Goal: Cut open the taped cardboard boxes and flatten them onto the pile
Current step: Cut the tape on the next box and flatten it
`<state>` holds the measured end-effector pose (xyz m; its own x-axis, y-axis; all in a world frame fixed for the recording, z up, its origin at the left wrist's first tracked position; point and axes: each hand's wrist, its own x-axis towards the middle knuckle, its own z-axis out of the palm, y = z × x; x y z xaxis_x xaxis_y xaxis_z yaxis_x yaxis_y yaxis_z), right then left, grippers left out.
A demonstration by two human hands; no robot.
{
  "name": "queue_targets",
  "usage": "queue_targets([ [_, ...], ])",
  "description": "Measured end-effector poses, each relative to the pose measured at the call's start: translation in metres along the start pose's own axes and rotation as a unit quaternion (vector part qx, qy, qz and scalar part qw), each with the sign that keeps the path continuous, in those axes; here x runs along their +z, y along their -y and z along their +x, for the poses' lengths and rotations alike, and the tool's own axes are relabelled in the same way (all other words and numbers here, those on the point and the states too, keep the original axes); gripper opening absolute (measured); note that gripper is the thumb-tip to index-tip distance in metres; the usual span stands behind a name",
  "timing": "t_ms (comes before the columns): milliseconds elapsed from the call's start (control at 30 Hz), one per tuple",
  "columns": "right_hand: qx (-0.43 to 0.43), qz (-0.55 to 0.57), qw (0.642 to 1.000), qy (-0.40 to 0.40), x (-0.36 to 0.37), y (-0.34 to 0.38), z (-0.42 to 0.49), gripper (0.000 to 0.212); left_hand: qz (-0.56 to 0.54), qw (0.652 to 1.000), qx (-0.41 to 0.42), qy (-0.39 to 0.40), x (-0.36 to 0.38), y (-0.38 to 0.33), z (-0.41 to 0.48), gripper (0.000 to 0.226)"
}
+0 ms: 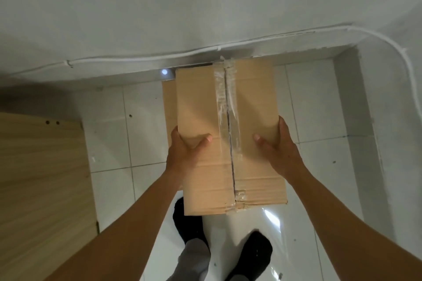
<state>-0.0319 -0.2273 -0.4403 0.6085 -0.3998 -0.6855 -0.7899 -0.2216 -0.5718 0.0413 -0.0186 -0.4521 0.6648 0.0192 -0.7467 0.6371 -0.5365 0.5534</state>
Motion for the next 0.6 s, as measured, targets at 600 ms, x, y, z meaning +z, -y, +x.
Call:
queue_targets([
  [600, -0.129, 0.058, 0.988, -0.069, -0.114, 0.166, -0.230, 0.077, -0.148, 0.975, 0.142, -0.084, -0.113, -0.132, -0.244, 0.067],
])
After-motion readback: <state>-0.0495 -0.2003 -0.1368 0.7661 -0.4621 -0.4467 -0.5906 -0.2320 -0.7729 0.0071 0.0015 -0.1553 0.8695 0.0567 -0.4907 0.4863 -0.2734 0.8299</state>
